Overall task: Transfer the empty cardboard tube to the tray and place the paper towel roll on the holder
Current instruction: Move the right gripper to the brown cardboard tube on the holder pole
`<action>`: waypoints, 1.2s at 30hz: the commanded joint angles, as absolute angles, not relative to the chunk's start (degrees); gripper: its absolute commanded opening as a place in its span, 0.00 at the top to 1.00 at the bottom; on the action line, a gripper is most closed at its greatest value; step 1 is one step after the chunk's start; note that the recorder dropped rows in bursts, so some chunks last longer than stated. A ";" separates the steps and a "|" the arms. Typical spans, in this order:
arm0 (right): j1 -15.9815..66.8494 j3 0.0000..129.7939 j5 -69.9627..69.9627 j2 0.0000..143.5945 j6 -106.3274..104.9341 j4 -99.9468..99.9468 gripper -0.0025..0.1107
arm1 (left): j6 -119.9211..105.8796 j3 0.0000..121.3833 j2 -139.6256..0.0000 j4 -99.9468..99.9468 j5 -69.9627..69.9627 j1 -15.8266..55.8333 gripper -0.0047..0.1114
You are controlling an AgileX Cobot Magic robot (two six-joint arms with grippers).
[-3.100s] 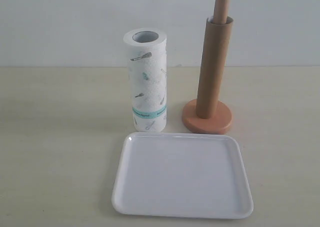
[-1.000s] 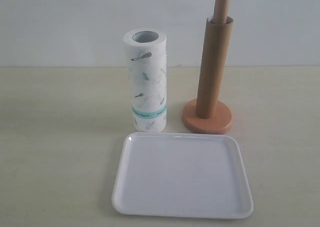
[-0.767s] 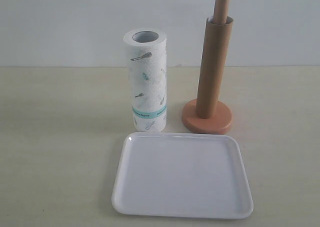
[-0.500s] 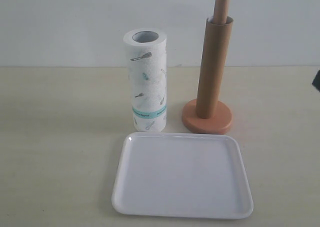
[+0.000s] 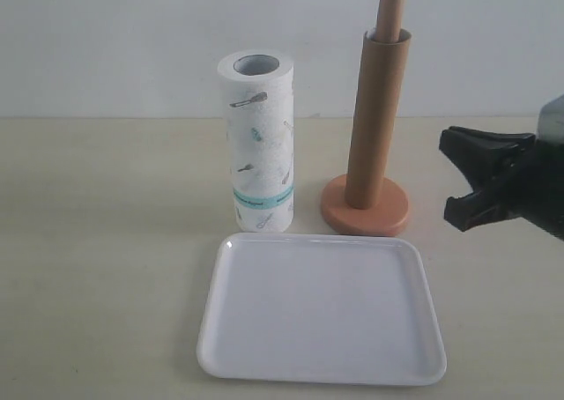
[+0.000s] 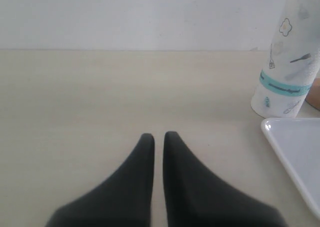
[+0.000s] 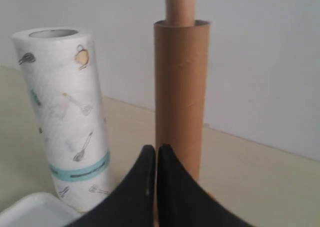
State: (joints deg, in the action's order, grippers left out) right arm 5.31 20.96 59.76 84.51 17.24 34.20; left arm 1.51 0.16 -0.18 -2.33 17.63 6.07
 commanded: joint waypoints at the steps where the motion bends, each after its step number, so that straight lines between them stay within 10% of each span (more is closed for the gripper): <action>1: 5.15 25.87 61.20 90.22 19.98 41.37 0.96 | 1.34 0.00 0.00 -2.21 17.59 5.88 0.91; 4: 5.15 28.31 61.20 92.78 20.83 41.48 0.84 | 1.34 0.00 0.00 -2.21 17.59 5.88 0.91; 10: 5.15 33.01 60.89 95.99 24.91 41.07 0.25 | 1.34 0.00 0.00 -2.21 17.59 5.88 0.91; 36: 9.22 53.28 54.05 109.79 30.58 38.74 0.24 | 1.34 0.00 0.00 -2.21 17.59 5.88 0.91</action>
